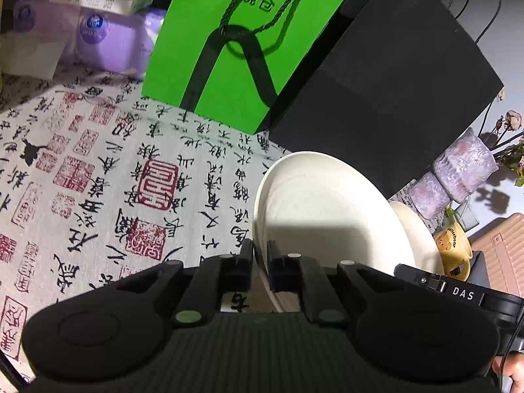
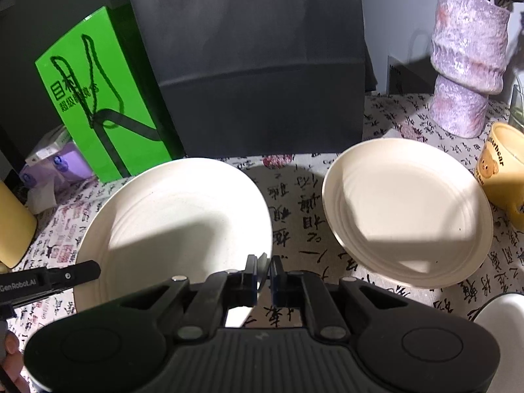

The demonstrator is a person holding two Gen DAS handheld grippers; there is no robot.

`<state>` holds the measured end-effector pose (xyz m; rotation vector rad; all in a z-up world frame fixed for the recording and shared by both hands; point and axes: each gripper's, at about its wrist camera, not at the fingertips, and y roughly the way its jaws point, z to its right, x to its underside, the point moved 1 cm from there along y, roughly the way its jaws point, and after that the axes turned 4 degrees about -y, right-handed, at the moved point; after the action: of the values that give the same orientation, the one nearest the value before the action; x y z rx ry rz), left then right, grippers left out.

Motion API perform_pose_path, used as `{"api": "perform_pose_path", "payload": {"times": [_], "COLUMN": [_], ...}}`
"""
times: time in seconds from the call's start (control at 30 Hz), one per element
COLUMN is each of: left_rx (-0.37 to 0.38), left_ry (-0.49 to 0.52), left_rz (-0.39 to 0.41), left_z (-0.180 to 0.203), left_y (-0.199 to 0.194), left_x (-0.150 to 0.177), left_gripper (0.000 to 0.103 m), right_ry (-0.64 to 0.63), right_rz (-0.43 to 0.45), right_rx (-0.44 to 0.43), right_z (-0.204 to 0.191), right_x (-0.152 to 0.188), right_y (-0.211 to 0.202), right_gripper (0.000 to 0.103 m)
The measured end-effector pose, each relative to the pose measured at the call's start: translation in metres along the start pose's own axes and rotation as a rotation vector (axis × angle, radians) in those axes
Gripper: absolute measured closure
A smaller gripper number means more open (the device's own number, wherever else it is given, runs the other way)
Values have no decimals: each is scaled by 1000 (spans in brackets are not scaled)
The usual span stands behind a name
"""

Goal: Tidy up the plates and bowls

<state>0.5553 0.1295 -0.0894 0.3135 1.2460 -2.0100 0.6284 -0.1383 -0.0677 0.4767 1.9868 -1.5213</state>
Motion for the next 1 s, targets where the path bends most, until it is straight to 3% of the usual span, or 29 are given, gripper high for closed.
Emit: {"api": "perform_pose_path", "payload": {"times": [0.27, 0.77, 1.0], "left_rx": [20, -22, -32], "left_ry": [11, 48, 46], "left_rz": [38, 72, 104], "left_z": [7, 30, 34], "left_y": [-12, -29, -56], "left_x": [1, 15, 22], "left_gripper": [94, 94, 94], "right_ry": [5, 19, 13], "right_rz": [36, 92, 112], "right_rx": [-11, -40, -79], "right_z": [1, 12, 11], "right_x": [-1, 6, 11], "right_y": [-16, -49, -66], "right_gripper": [96, 96, 96]}}
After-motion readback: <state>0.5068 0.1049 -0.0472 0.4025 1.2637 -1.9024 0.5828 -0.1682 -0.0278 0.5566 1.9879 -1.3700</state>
